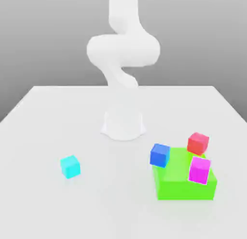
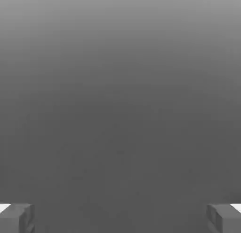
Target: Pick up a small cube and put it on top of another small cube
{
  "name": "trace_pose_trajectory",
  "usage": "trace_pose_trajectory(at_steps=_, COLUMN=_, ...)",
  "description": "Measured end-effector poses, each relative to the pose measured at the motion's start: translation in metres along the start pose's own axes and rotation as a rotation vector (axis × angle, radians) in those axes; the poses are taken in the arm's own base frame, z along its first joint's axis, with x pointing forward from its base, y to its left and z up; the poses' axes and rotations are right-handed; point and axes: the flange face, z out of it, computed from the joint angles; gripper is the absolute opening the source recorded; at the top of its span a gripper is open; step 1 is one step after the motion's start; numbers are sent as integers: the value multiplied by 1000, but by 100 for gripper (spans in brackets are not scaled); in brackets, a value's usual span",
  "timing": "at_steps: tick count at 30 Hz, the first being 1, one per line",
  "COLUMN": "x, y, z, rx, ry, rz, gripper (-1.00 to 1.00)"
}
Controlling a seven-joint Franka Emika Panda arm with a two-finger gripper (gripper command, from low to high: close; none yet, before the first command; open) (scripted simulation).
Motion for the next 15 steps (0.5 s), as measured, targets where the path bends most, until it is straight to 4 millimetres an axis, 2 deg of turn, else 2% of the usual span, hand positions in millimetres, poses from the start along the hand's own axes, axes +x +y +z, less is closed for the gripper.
trace_pose_trajectory(at_steps=4, x=0, y=58, z=95, rx=-151, ry=-39, rz=142, gripper=0)
trace_pose_trajectory(at_steps=8, x=-11, y=135, z=172, rx=-296, ry=-79, rz=295, gripper=0)
trace_pose_trajectory(at_steps=12, x=-41, y=226, z=230, rx=-442, ry=-123, rz=470, gripper=0)
trace_pose_trajectory(at_steps=15, x=-78, y=302, z=260, rx=-559, ry=-163, rz=623, gripper=0)
